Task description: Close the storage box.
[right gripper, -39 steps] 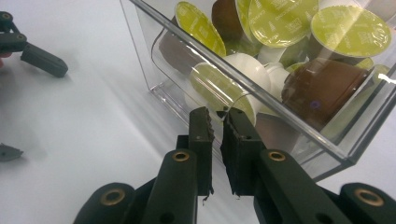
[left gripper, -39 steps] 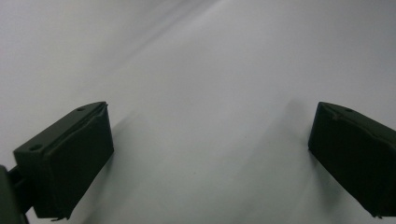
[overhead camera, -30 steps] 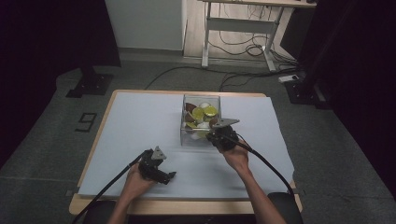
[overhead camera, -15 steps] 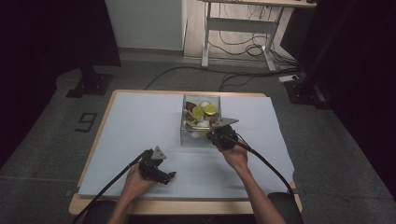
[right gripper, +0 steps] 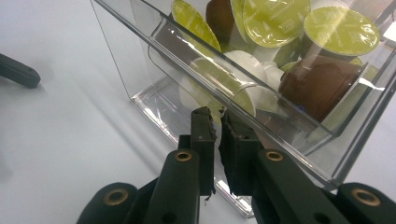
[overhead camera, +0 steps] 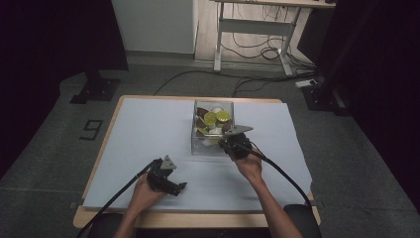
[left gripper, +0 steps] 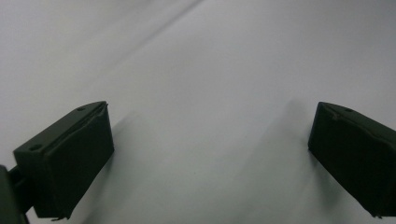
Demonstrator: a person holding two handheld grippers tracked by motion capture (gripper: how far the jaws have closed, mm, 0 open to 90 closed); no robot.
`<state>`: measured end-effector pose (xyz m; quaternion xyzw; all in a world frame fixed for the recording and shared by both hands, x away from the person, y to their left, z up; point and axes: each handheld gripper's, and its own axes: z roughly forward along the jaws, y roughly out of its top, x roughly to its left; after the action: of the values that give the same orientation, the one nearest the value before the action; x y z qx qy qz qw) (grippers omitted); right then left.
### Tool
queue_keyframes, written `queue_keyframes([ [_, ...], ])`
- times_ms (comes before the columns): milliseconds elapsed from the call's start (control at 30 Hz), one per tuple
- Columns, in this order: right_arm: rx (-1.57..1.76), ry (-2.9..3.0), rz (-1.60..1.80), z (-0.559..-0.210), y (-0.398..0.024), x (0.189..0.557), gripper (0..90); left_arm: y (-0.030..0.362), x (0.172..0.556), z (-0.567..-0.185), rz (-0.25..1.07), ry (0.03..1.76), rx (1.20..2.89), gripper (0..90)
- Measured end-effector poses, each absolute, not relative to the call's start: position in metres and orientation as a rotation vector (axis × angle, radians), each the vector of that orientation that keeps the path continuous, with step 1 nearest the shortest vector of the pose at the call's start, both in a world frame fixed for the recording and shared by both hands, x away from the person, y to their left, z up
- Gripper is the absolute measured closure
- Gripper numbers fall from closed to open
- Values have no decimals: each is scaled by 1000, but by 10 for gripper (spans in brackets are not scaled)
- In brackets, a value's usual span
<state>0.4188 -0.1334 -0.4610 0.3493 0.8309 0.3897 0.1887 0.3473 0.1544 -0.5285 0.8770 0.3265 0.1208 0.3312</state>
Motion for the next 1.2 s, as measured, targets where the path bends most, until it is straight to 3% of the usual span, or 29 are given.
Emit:
queue_keyframes([
  [267, 981, 2337, 1091, -461, -134, 418, 824, 154, 347, -528, 316, 853, 2292, 0],
  [533, 963, 2353, 1080, -460, -134, 415, 764, 155, 347, -528, 315, 851, 2293, 0],
  [1200, 906, 2399, 1035, -456, -135, 403, 394, 155, 347, -529, 314, 854, 2292, 0],
])
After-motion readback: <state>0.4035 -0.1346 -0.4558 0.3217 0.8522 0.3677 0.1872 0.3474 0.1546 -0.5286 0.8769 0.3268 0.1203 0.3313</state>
